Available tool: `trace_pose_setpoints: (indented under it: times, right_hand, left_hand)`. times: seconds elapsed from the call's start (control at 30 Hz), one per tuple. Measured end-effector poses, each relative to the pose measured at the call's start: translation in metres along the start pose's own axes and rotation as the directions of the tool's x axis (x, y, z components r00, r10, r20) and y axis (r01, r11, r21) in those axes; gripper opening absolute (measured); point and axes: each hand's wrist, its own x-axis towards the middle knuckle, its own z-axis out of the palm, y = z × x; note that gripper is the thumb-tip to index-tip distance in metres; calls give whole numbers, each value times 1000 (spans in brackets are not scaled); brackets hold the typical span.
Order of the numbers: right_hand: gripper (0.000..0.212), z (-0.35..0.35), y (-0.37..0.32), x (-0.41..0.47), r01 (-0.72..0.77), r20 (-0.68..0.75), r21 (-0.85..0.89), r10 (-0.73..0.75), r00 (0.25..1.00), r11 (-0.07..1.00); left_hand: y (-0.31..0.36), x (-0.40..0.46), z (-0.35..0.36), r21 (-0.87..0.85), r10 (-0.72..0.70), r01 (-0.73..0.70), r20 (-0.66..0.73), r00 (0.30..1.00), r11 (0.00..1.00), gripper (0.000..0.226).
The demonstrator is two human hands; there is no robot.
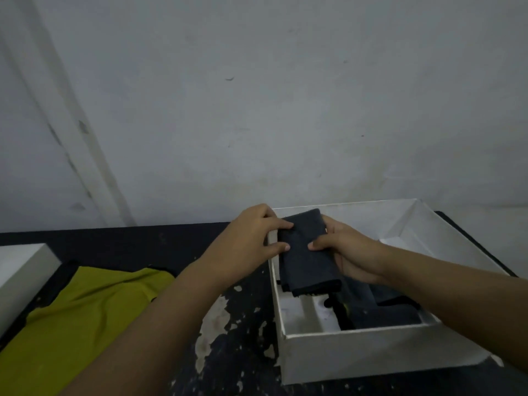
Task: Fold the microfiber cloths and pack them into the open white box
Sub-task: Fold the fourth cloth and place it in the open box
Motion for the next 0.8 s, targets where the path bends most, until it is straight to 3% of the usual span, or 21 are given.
trace_pose_setpoints:
  times: [0.17,0.3,0.47,0.63,0.8]
  right_hand:
    - [43,-2,21,13,-119,31,4,118,992,993]
    - [31,-1,35,24,-108,-41,16,109,993,994]
    - [49,-13,53,33,-161,-106,9,161,981,987]
    - [68,-16,59,36,-168,-164,-250,129,978,953]
    - [59,-14,55,38,-87,-132,-412,36,991,907]
  left_hand:
    - [-16,1,10,-129,3,3,49,999,992,39]
    - [-21,2,16,-178,19,-2,94,995,984,42]
    - [-31,3,19,-167,62,-34,170,983,985,44]
    - [-31,6,21,-136,92,-65,199,976,989,44]
    - [-27,4,21,-146,90,-61,198,976,987,43]
